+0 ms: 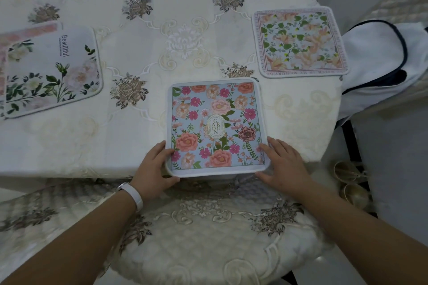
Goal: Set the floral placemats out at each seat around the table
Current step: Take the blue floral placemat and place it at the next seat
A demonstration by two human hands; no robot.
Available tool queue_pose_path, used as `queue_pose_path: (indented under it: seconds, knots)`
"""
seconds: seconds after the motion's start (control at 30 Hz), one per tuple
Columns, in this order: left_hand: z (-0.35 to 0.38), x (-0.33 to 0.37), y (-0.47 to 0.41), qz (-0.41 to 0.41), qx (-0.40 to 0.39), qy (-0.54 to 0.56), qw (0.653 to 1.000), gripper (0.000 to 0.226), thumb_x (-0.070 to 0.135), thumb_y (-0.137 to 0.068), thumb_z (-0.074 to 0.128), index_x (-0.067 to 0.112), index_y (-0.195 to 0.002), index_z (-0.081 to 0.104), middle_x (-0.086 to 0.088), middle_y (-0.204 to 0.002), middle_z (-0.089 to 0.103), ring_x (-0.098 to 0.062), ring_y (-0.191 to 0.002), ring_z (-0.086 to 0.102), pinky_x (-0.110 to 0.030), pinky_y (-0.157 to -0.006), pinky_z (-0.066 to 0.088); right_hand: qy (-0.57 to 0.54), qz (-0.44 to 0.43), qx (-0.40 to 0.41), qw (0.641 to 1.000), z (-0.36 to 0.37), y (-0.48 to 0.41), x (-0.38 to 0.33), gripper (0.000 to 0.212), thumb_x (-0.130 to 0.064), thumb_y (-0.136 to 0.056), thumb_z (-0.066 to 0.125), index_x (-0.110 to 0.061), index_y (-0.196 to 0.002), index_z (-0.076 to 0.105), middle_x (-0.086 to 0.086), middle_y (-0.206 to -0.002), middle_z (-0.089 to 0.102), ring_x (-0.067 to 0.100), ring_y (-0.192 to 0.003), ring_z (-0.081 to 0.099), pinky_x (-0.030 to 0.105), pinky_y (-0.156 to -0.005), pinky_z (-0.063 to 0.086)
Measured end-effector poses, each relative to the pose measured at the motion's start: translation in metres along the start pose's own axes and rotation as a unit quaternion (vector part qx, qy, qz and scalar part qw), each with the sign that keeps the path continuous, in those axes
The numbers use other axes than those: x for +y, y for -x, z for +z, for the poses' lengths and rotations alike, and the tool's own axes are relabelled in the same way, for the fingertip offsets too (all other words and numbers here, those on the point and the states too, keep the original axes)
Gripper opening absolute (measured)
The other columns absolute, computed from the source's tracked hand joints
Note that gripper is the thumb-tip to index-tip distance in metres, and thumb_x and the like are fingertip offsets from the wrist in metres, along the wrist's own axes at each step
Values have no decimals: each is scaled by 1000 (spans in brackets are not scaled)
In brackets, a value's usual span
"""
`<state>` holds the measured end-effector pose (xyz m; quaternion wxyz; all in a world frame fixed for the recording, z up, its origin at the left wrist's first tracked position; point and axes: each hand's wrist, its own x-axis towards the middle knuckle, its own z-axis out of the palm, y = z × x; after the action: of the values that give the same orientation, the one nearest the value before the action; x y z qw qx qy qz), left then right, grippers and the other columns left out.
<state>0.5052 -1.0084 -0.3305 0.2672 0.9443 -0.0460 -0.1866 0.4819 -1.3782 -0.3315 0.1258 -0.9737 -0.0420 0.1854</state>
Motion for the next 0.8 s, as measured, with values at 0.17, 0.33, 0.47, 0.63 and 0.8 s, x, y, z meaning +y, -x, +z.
queue_pose_path:
  seconds: [0.17, 0.33, 0.47, 0.63, 0.8]
  knots:
    - [-4, 5, 1, -3, -3, -17, 1000, 85, 31, -68, 85, 20, -140, 43, -7, -156, 24, -25, -142, 23, -37, -115, 24, 2, 2, -3, 1000, -3, 1, -3, 84, -67, -82, 53, -35, -152, 20, -1, -163, 13, 23, -148, 10, 42, -119, 7]
    - [-13, 15, 5, -23, -19, 6, 1000, 84, 38, -71, 81, 18, -142, 41, -7, -153, 32, -22, -142, 24, -40, -117, 24, -29, 6, -27, 999, -12, 4, -7, 80, -64, -82, 55, -33, -149, 24, 1, -161, 17, 23, -146, 14, 44, -119, 13]
    - [-29, 31, 19, -33, 37, 51, 997, 68, 28, -79, 77, 16, -138, 46, -5, -146, 42, -22, -135, 36, -42, -113, 31, -112, 10, 15, 994, -31, 7, -13, 62, -49, -87, 58, -22, -141, 44, 3, -149, 39, 23, -134, 37, 43, -111, 34]
    - [-48, 57, 45, -46, 138, 50, 988, 45, 19, -87, 68, 15, -130, 55, -4, -136, 55, -21, -124, 49, -34, -104, 38, -146, -55, 86, 984, -69, 2, -24, 43, -32, -92, 62, -13, -129, 58, 2, -132, 57, 20, -121, 48, 36, -104, 40]
    - [-63, 80, 81, -43, 206, -4, 978, 42, 27, -86, 66, 16, -126, 60, -4, -133, 58, -21, -123, 50, -35, -103, 39, -99, -166, 108, 975, -105, -2, -52, 31, -30, -91, 58, -13, -115, 66, 1, -114, 66, 23, -105, 57, 39, -91, 50]
